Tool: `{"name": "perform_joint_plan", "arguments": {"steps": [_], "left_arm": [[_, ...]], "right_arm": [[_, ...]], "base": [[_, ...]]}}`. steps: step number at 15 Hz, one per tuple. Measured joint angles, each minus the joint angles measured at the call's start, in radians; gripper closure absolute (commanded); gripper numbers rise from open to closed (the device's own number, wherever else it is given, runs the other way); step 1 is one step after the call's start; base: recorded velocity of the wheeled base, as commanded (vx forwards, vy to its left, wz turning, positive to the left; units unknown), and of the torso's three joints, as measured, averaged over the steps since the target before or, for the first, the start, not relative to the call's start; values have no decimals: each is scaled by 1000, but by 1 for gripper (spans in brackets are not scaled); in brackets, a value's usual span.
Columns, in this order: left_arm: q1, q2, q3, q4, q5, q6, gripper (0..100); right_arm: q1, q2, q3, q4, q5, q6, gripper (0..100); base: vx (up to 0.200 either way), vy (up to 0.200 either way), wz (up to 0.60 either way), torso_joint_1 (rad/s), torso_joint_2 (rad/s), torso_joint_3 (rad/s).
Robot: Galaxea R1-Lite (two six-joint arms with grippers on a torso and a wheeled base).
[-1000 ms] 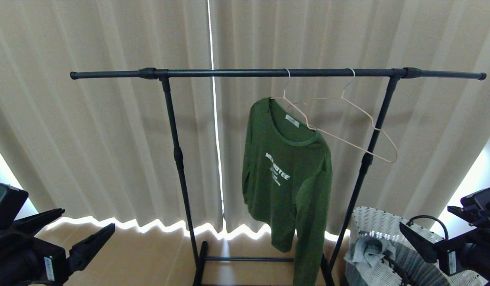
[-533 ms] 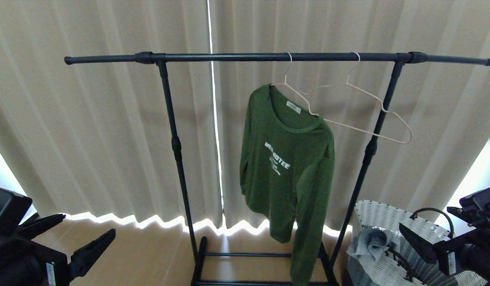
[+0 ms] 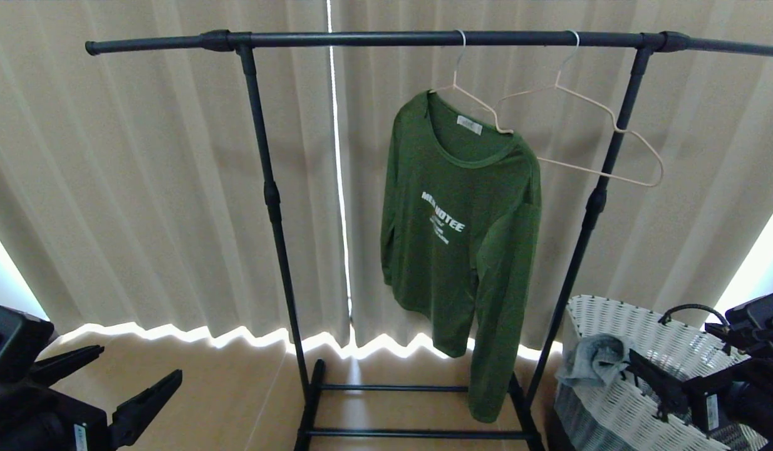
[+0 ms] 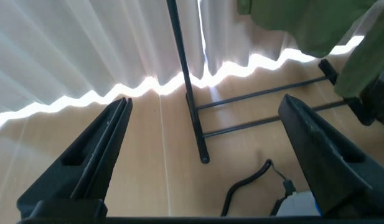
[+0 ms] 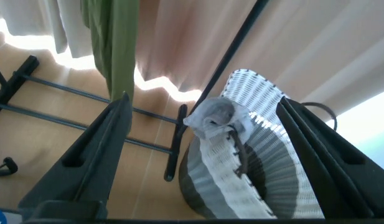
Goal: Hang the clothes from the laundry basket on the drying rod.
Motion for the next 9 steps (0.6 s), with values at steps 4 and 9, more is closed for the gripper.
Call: {"name": "perform_joint_plan", "arguments": {"steps": [4, 9], "left_arm": [[0, -13, 2, 1, 0, 2, 0], [-2, -21, 6, 0, 0, 0, 0]], "right_arm": [[0, 0, 0, -1, 1, 3, 0], [0, -1, 3, -2, 15, 7, 0]], "base": [[0, 0, 0, -80, 422, 330], [0, 0, 0, -15, 79, 63]]}}
